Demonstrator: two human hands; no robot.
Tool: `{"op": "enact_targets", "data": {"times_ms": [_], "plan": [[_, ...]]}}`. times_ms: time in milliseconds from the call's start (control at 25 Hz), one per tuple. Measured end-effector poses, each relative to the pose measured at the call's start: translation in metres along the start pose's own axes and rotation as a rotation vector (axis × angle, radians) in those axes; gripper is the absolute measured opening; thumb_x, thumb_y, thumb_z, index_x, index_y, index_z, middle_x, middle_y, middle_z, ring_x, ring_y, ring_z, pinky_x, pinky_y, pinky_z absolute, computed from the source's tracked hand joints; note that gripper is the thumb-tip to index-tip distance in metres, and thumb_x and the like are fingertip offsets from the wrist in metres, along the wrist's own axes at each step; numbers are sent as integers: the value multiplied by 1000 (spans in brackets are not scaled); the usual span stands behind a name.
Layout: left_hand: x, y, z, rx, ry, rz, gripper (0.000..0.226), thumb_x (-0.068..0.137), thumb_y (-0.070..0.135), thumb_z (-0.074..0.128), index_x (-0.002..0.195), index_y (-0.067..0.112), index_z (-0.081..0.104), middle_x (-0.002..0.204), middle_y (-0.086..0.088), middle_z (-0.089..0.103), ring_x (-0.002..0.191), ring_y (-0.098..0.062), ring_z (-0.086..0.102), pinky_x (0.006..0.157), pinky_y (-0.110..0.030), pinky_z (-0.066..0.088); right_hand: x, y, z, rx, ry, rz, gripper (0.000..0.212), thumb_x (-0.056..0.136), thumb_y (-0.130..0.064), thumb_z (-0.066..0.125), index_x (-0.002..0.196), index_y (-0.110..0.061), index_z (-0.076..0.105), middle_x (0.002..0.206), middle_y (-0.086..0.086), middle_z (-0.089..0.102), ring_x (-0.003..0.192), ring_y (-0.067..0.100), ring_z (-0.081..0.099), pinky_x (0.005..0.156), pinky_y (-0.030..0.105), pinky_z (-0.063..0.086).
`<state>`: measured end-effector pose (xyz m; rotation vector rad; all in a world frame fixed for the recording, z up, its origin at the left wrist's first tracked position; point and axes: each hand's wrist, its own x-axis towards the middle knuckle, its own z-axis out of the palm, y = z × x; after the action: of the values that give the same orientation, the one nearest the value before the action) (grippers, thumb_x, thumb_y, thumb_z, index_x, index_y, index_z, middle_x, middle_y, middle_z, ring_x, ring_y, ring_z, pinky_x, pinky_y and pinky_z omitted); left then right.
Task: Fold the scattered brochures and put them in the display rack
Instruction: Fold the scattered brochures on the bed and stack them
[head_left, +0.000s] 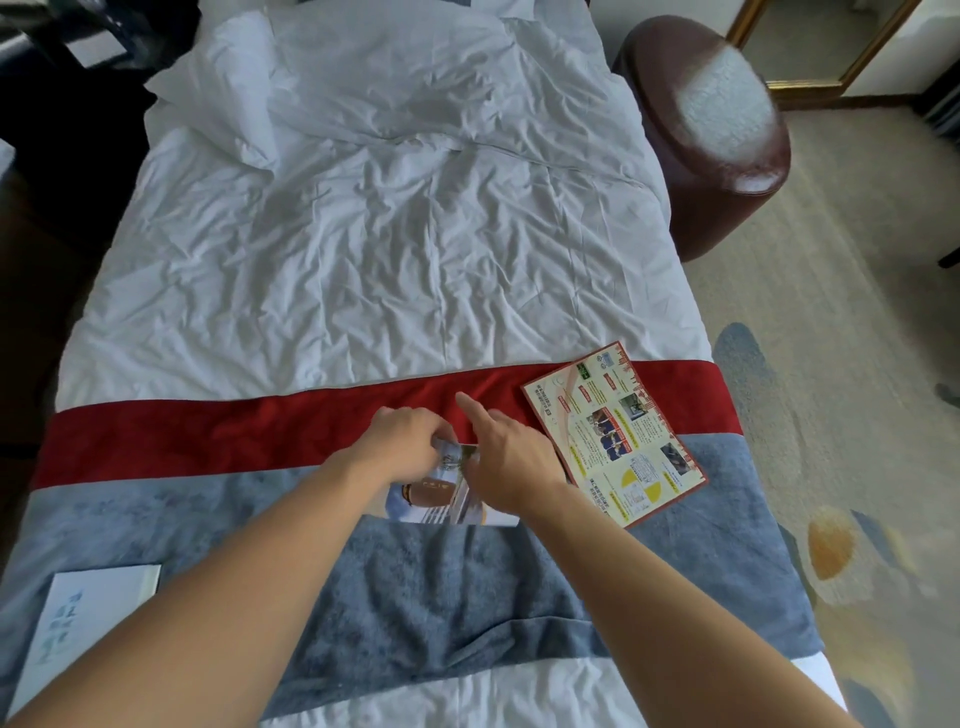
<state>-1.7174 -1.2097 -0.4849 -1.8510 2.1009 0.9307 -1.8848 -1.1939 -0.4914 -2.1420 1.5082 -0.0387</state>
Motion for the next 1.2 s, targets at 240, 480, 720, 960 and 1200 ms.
{"op": "enact_targets", "data": {"times_ms": [240, 480, 720, 960, 1200], "plan": [[-11, -15, 1, 41, 452, 161, 26, 82, 24, 65, 107, 31, 66, 103, 7, 65, 109, -20, 54, 110, -39, 19, -1, -11, 7, 81, 1, 124, 46, 83, -17, 45, 120, -38, 60, 98, -1, 70, 84, 29, 65, 60, 34, 41], [-44, -66, 20, -638, 363, -332, 86, 81, 24, 72, 153, 18, 24, 145, -12, 43, 132, -33, 43, 104, -41, 41, 12, -43, 22, 672, 64, 408, 71, 81, -3, 44, 139, -44, 52, 71, -13, 64, 68, 8, 64, 60, 32, 58], [-114, -152, 46, -862, 461, -366, 44, 83, 26, 69, 124, 28, 53, 109, 7, 68, 98, -17, 63, 74, -28, 47, 17, -141, 86, 570, -49, 342, 69, 84, -6, 47, 149, -30, 46, 96, -8, 71, 83, 9, 66, 70, 19, 54], [-196, -295, 91, -406, 415, -360, 81, 85, 27, 71, 152, 19, 25, 128, -18, 51, 106, -39, 60, 80, -46, 51, 6, -271, 201, 13, -278, 56, 86, 86, -25, 61, 157, -21, 10, 132, 10, 52, 109, 35, 60, 81, 40, 49], [-273, -424, 165, -328, 339, -459, 73, 92, 32, 64, 153, 28, 25, 127, -14, 49, 103, -33, 63, 81, -40, 51, -10, -376, 327, -107, -393, -11, 80, 91, -28, 58, 153, -23, 8, 126, 8, 52, 99, 31, 63, 71, 40, 51]]}}
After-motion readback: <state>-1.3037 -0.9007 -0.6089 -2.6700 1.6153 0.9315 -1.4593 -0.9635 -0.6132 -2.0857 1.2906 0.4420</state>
